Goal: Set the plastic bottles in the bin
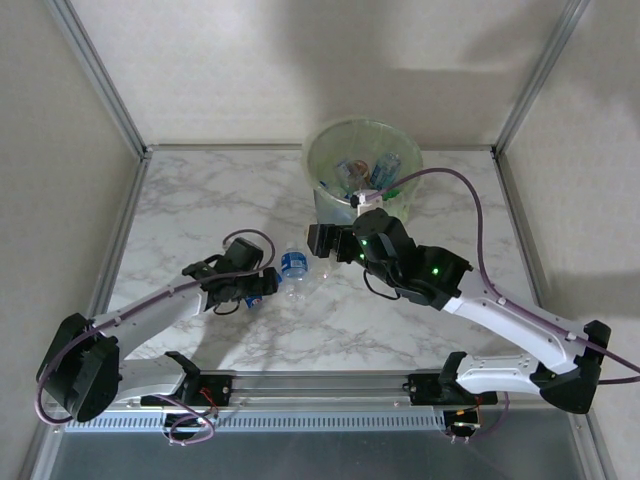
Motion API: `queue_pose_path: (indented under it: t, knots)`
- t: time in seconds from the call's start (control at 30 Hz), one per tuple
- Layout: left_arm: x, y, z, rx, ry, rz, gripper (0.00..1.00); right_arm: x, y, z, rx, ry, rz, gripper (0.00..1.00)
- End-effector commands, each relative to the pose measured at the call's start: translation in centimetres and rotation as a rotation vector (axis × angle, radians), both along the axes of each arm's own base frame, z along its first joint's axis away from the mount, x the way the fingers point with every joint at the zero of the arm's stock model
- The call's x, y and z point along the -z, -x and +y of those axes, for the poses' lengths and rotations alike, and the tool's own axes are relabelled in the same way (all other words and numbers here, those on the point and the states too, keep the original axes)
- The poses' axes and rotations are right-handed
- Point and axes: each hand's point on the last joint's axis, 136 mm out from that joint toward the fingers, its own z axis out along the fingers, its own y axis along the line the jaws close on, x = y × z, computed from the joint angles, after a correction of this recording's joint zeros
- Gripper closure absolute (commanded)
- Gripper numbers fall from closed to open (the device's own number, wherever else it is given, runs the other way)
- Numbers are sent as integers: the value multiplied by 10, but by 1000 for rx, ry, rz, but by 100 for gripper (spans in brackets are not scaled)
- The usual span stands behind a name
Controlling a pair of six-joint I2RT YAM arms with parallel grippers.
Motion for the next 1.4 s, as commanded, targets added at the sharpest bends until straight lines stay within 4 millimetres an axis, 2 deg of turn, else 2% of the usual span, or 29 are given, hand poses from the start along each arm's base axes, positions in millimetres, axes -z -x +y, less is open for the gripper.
queue_pose_path:
  t: [0.0, 0.3, 0.67, 0.77, 0.97, 1.13, 1.37]
  knots:
    - [2, 6, 2, -36, -13, -5, 0, -19, -1, -2, 4, -29, -40, 4]
    - [17, 30, -7, -47, 57, 40, 2, -18, 2, -18, 41, -54, -43, 3]
    - [29, 32, -5, -96, 87, 36, 7, -4, 1, -22, 50, -16, -22, 4]
    - [32, 32, -5, -93, 87, 39, 12, 1, 0, -24, 59, -7, -12, 5]
    - [40, 34, -3, -100, 79, 51, 22, -2, 2, -29, 69, -22, -5, 7]
    - [36, 35, -1, -113, 89, 32, 29, -3, 5, -32, 73, -40, 0, 8]
    - [20, 31, 2, -130, 104, -19, 37, -6, 5, -31, 70, -50, 3, 9]
